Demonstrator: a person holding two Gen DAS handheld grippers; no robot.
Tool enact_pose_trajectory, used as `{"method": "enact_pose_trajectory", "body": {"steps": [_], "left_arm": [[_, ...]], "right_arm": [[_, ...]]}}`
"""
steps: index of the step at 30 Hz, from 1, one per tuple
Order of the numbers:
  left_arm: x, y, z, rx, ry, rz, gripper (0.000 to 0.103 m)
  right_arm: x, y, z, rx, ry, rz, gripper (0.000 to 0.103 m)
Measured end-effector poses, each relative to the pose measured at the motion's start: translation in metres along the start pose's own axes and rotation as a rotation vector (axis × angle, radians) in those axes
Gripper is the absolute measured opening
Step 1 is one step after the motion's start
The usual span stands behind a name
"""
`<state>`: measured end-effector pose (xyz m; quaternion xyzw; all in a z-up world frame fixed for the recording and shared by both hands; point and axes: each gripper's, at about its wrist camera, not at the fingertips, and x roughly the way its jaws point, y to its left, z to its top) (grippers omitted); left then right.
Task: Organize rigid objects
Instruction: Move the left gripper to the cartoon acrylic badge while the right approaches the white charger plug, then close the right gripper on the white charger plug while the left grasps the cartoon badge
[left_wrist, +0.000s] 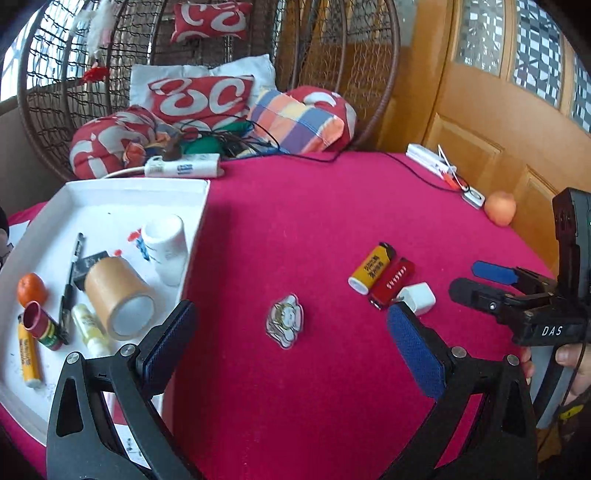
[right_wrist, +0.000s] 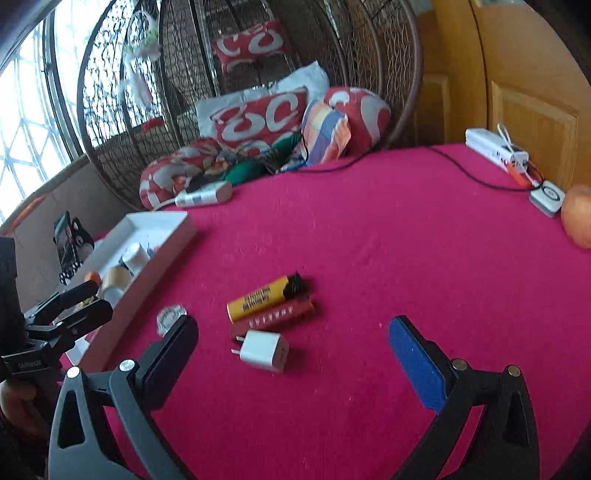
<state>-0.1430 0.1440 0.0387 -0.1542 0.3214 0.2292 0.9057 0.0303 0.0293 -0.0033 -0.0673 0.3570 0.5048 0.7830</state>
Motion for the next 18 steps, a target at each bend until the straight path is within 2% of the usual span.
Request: {"method": "enact_pose_trajectory", "body": {"steps": [4, 5, 7, 9, 12, 18], "left_arm": [[0.013, -0.003, -0.006, 0.016, 0.041, 0.026, 0.103], [0.015, -0.003, -0.006, 0.022, 0.049, 0.033, 0.103], [0.019, -0.002, -0.007, 0.033, 0.057, 0.049, 0.103], [0.026, -0.001, -0.007, 0.045, 0.078, 0.06, 0.103], [0.037, -0.005, -0.007, 0.081, 0.098, 0.074, 0.103], [0.057, -0.004, -0.004, 0.085, 0.135, 0.064, 0.103]], "right_arm": [[0.017, 0.018, -0.003, -0.068, 0.046, -0.013, 0.103], [0.023, 0.023, -0.003, -0.087, 0.061, -0.022, 0.099], [0.034, 0.028, -0.003, -0.106, 0.089, -0.037, 0.086], [0.044, 0.028, -0.006, -0.104, 0.122, -0.031, 0.063], [0.043, 0.025, -0.011, -0.129, 0.108, -0.051, 0.048], [0.034, 0.006, -0.012, -0.051, 0.093, -0.005, 0.048]]}}
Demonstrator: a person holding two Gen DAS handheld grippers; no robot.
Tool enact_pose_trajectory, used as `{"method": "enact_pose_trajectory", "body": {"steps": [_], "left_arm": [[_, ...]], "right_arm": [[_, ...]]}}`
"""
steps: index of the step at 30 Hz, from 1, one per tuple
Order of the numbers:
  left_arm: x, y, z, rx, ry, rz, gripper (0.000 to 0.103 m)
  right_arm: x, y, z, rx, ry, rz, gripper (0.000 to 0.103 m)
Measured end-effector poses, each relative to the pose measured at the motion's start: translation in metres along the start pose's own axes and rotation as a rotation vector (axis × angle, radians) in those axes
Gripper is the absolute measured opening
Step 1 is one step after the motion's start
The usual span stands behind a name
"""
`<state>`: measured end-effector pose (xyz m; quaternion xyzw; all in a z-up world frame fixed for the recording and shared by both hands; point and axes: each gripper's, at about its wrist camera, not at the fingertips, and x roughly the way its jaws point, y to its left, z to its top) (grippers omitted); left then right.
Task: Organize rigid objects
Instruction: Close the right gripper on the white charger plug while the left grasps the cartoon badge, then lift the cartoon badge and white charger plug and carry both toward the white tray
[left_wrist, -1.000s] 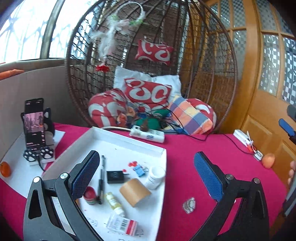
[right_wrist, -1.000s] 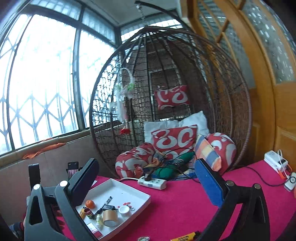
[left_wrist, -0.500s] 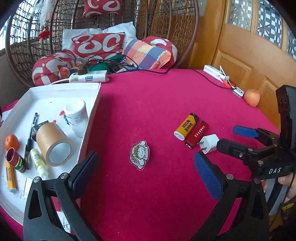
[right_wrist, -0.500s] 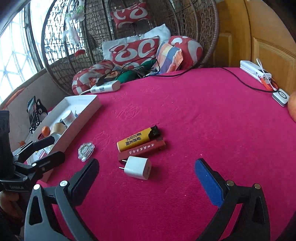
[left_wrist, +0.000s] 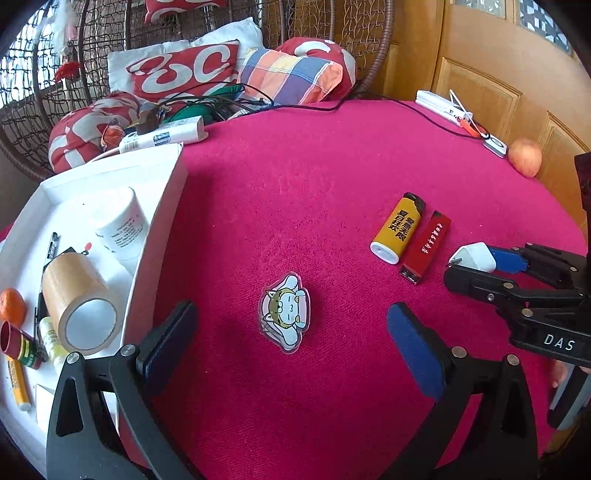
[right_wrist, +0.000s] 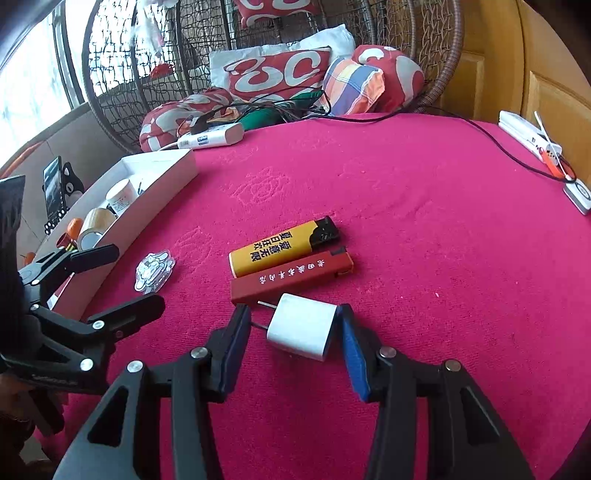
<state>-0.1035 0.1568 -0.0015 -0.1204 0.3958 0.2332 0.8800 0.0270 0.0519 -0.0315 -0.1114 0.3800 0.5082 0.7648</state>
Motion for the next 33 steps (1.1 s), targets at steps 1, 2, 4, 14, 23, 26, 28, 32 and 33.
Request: {"method": "enact_pose_trajectory", "body": {"steps": [1, 2, 4, 14, 23, 26, 28, 32, 33], "left_arm": [[0.001, 0.0, 0.0, 0.004, -0.006, 0.013, 0.103], [0.002, -0.001, 0.0, 0.013, -0.009, 0.02, 0.099], [0.004, -0.003, 0.001, 0.03, -0.008, 0.032, 0.09], [0.004, -0.01, -0.003, 0.07, 0.007, -0.01, 0.029], [-0.021, -0.018, -0.008, 0.069, -0.07, -0.057, 0.028], [-0.032, -0.021, -0.009, 0.073, -0.09, -0.065, 0.028], [-0.04, -0.021, -0.009, 0.072, -0.11, -0.07, 0.028], [-0.054, -0.02, -0.005, 0.062, -0.149, -0.073, 0.028], [-0.057, -0.02, -0.004, 0.059, -0.158, -0.072, 0.029]], "right_arm": [[0.001, 0.001, 0.001, 0.004, -0.001, 0.003, 0.048], [0.001, 0.001, 0.0, 0.004, 0.0, 0.003, 0.048], [0.0, 0.0, 0.0, 0.001, 0.0, 0.001, 0.048], [0.002, 0.0, 0.001, 0.02, -0.002, 0.022, 0.048], [0.001, -0.001, 0.001, 0.021, -0.005, 0.025, 0.048], [-0.001, 0.0, 0.001, 0.02, -0.015, 0.016, 0.048], [-0.005, 0.001, 0.0, 0.025, -0.029, 0.02, 0.048], [-0.015, 0.006, -0.001, 0.033, -0.045, 0.05, 0.048], [-0.018, 0.009, 0.0, 0.027, -0.053, 0.052, 0.048]]}}
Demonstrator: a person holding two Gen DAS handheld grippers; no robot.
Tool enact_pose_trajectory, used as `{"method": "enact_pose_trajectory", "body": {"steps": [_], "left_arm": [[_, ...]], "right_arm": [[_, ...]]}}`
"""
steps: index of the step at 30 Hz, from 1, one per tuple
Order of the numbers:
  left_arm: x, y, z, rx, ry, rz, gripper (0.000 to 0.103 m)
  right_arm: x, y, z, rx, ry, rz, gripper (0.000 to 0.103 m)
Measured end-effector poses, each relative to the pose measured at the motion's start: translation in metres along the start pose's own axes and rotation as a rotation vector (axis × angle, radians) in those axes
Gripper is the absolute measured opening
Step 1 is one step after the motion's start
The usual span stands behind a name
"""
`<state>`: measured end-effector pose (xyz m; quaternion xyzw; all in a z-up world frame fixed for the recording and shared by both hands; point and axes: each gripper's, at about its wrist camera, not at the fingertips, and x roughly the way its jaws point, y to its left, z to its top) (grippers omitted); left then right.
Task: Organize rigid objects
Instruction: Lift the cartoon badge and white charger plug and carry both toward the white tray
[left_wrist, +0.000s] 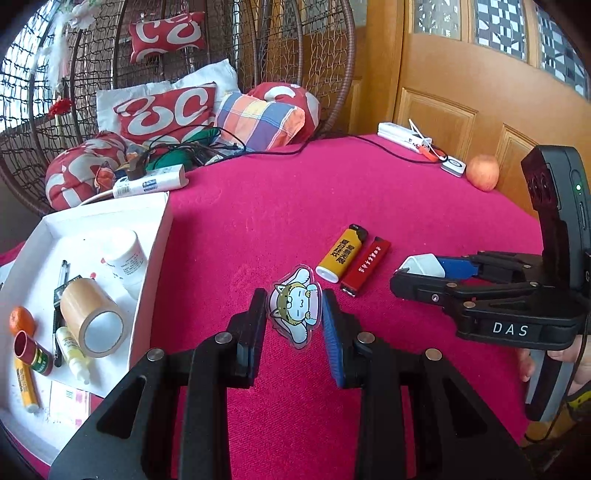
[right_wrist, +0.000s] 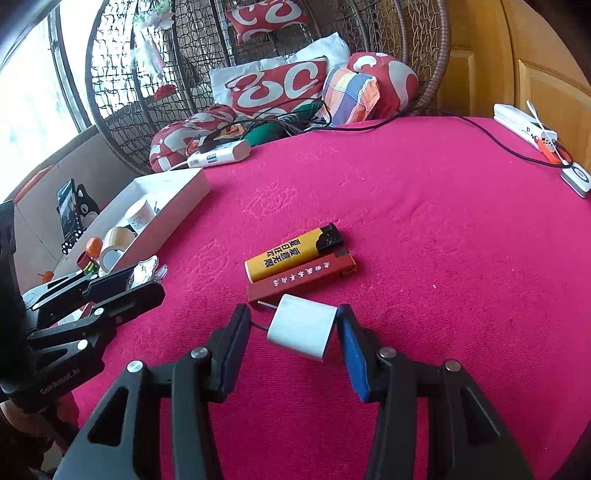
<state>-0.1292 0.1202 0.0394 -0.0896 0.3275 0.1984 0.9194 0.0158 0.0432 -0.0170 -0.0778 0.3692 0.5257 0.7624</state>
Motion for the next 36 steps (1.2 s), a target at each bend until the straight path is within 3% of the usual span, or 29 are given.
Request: {"method": "enact_pose_trajectory", "body": {"steps": [8, 36], "left_arm": [[-0.017, 0.012, 0.003, -0.04, -0.038, 0.017, 0.029], [-0.038, 0.036, -0.001, -0.143, -0.098, 0.027, 0.029]], "right_arm": [[-0.016, 0.018, 0.004, -0.059, -0.058, 0.032, 0.048], [-0.017, 0.035, 0.008, -0.103, -0.045, 0.061, 0.048]]}}
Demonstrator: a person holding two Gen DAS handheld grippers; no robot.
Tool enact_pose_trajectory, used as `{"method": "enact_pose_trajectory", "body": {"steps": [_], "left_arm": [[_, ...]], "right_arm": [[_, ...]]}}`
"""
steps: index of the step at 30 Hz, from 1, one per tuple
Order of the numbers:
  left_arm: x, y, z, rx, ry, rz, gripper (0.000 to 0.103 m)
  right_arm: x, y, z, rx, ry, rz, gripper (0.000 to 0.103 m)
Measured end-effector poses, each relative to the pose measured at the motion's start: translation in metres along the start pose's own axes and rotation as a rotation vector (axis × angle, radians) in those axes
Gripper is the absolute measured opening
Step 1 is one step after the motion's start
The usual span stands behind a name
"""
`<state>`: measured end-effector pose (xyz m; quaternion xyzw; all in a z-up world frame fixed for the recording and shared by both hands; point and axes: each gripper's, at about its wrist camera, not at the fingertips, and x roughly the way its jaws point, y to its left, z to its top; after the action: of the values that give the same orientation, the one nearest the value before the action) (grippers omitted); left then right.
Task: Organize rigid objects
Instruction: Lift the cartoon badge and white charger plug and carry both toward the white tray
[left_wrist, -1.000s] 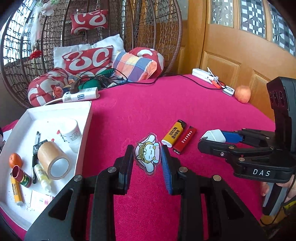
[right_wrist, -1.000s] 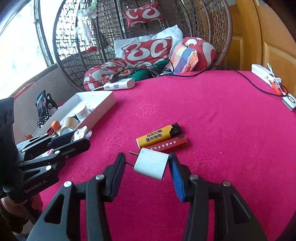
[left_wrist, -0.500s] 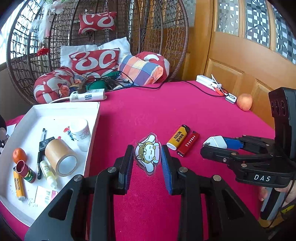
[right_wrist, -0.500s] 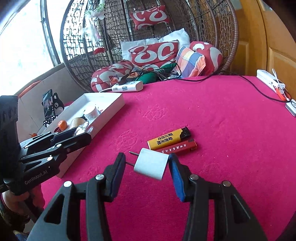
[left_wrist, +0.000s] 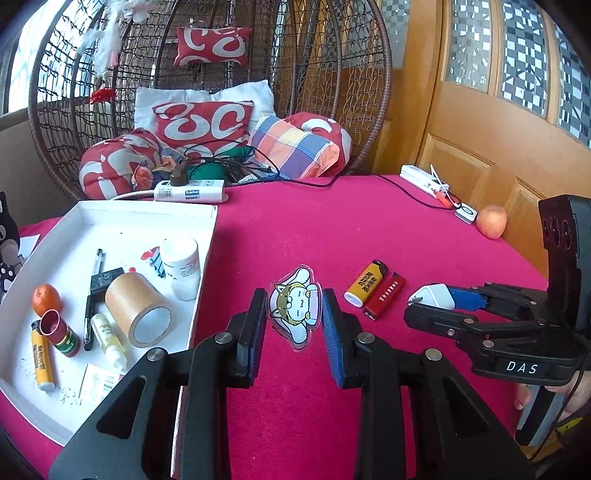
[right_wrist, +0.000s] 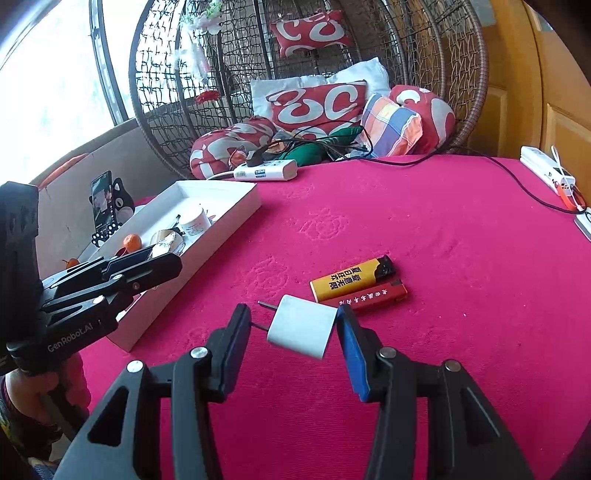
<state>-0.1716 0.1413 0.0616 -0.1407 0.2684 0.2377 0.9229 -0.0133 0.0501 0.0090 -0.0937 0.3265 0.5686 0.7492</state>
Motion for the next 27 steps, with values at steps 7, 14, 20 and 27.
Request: {"method": "enact_pose_trajectory", "body": {"steps": [7, 14, 20, 27], "left_arm": [[-0.01, 0.016, 0.003, -0.037, -0.031, 0.019, 0.029], [-0.029, 0.05, 0.01, -0.108, -0.082, 0.073, 0.029], [-0.039, 0.083, 0.008, -0.184, -0.106, 0.13, 0.028], [-0.057, 0.119, 0.002, -0.266, -0.143, 0.198, 0.028]], "right_arm": [[0.0, 0.011, 0.012, -0.046, -0.013, -0.002, 0.048], [0.004, 0.025, 0.03, -0.101, -0.034, -0.005, 0.048], [0.016, 0.043, 0.048, -0.164, -0.029, 0.006, 0.048], [0.031, 0.072, 0.067, -0.233, -0.029, 0.047, 0.048]]}}
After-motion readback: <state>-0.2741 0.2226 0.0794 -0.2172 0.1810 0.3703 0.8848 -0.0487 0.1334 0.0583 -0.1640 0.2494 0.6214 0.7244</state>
